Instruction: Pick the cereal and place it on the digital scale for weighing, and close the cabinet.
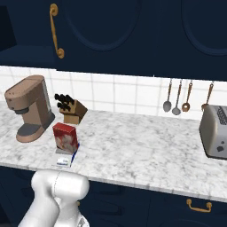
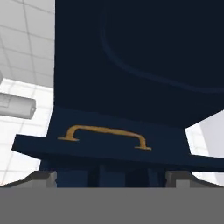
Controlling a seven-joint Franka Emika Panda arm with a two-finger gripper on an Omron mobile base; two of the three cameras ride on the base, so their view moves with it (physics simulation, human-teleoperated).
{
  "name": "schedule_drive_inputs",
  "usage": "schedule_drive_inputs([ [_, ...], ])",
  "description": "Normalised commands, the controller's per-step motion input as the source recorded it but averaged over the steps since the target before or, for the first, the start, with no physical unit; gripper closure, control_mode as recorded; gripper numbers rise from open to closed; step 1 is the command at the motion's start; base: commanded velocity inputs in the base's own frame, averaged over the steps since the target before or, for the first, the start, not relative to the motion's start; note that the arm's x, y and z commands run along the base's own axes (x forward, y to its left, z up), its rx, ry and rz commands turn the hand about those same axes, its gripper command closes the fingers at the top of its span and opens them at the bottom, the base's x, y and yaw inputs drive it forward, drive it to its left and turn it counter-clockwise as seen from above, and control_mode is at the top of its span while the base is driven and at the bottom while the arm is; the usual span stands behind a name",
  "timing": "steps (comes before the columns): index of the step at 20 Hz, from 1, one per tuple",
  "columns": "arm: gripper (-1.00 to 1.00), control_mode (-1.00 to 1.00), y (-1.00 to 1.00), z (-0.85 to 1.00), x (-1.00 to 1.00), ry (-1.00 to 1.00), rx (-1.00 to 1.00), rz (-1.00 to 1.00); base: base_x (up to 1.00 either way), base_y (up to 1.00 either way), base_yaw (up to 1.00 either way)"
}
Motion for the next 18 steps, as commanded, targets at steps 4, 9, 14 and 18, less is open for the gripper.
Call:
schedule_drive_inputs([
  [4,-1.00,-1.00,0.93,0.00,0.10,0.04,0.02,0.00,0.00,0.00,0.00],
  [9,-1.00,-1.00,0.77,-0.02,0.55,0.05,0.03,-0.01,0.00,0.00,0.00],
  [14,-1.00,-1.00,0.59,-0.04,0.99,0.02,0.00,-0.06,0.00,0.00,0.00],
  [18,-1.00,-1.00,0.16,0.00,0.99,-0.01,0.02,-0.08,0.00,0.00,0.00],
])
